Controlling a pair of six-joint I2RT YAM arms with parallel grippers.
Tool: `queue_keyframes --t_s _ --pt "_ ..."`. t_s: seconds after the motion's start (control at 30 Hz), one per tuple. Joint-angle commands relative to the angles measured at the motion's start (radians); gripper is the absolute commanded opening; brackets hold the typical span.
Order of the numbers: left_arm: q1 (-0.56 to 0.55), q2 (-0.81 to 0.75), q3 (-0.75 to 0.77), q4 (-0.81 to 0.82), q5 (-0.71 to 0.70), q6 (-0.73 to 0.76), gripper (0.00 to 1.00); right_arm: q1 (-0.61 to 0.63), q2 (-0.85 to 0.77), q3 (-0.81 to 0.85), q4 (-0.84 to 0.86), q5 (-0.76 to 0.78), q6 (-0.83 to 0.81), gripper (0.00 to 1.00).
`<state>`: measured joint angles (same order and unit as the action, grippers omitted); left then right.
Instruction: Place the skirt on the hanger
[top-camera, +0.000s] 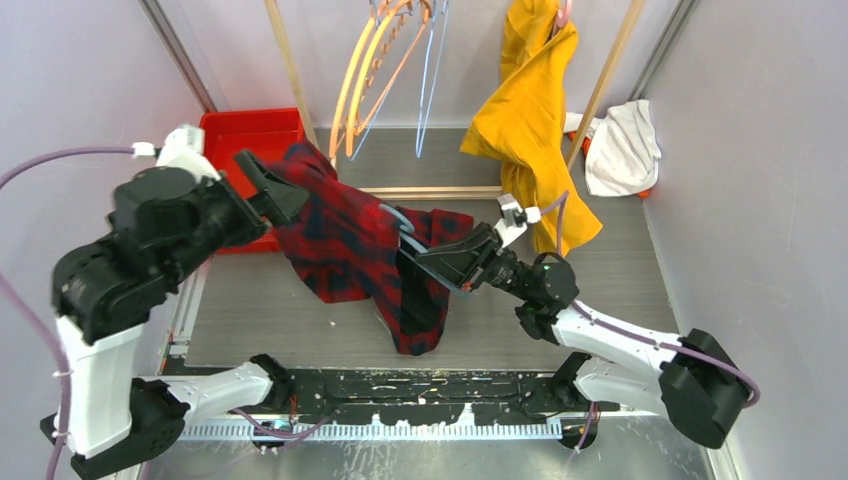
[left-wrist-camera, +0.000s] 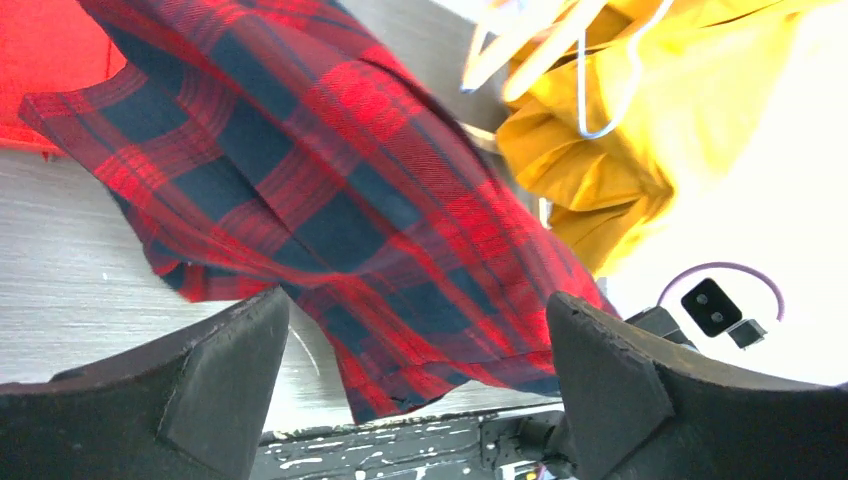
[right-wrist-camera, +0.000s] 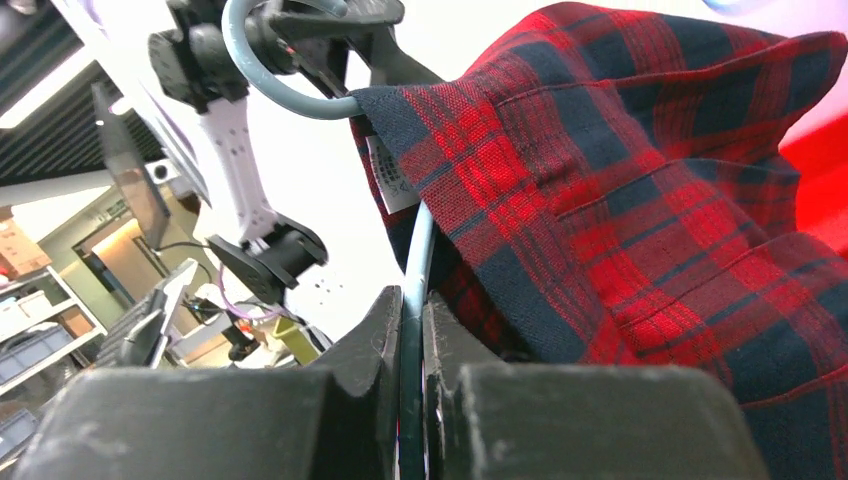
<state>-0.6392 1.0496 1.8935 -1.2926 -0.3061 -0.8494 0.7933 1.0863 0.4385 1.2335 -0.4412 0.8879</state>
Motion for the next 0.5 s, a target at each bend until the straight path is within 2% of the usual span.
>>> queue_keyframes --t_s 0.0,0.13,0.4,0.47 --pt "0.006 0.0 0.122 -0.068 -0.045 0.032 0.99 0.007 -0.152 0.091 0.189 0.065 -0.034 0.01" --pt "0.007 0.009 0.196 -0.085 -0.032 0.036 0.99 0.006 -0.288 0.113 0.169 0.098 -0.056 0.01" --pt "0.006 -0.016 0.256 -0.123 -0.042 0.046 0.99 0.007 -0.65 0.164 -0.102 0.185 -0.223 0.01" --pt "0.007 -0.023 0.242 -0.12 -0.034 0.044 0.99 0.007 -0.674 0.182 -0.12 0.217 -0.237 0.01"
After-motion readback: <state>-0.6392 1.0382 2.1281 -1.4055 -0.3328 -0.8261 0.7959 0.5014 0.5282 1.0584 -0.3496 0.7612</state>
